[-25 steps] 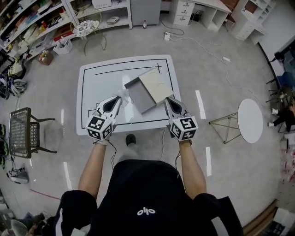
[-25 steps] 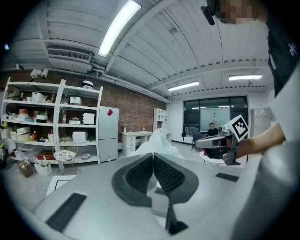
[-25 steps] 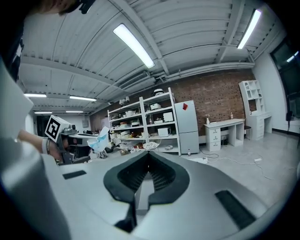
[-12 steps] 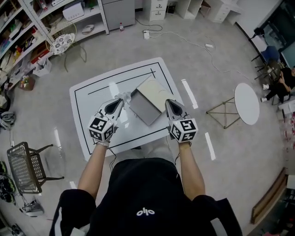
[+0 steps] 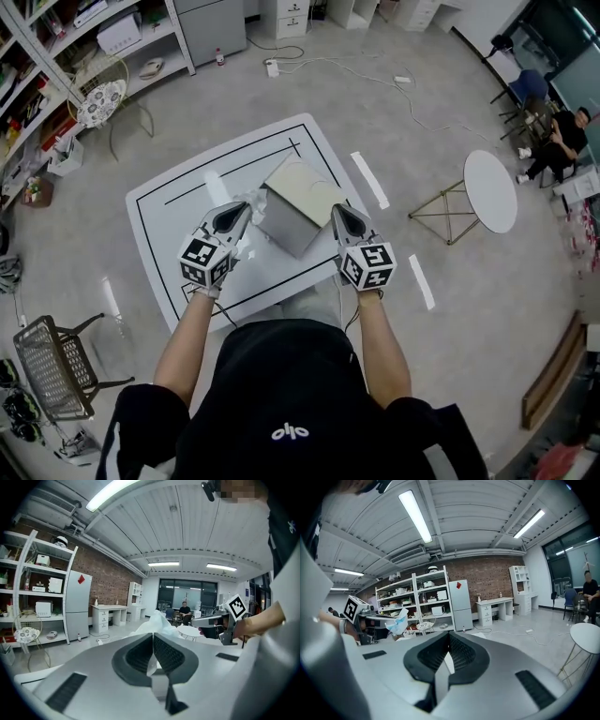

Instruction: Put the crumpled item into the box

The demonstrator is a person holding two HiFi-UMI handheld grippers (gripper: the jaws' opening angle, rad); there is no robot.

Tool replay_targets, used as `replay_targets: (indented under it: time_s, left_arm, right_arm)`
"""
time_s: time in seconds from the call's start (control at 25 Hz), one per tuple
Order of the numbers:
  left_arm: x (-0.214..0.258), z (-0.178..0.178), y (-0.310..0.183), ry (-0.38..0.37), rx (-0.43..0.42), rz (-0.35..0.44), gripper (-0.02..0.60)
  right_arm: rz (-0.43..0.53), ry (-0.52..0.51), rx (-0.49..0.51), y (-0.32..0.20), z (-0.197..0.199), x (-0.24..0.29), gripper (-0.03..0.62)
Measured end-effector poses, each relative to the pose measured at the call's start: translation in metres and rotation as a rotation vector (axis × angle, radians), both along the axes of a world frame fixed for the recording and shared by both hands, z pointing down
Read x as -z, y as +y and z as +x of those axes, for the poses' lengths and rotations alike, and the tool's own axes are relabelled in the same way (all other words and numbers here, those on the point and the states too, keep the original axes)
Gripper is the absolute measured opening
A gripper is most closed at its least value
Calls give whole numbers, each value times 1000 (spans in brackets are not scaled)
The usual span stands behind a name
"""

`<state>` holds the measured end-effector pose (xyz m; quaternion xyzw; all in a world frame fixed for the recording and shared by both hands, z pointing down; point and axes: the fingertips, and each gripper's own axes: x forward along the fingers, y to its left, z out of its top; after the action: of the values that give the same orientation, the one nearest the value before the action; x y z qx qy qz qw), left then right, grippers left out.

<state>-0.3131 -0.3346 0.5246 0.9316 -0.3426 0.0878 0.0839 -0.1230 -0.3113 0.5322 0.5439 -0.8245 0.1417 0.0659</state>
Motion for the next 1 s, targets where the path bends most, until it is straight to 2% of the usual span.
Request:
replay_targets:
  time_s: [0.48, 1.0]
  left_arm:
    - [-22, 27, -12, -25, -96, -9, 12]
    - [-66, 60, -21, -87, -188, -87, 12]
  right_arm:
    - [5, -11, -74, -8, 16, -10, 6]
    - [-68, -28, -107, -12, 27, -43, 8]
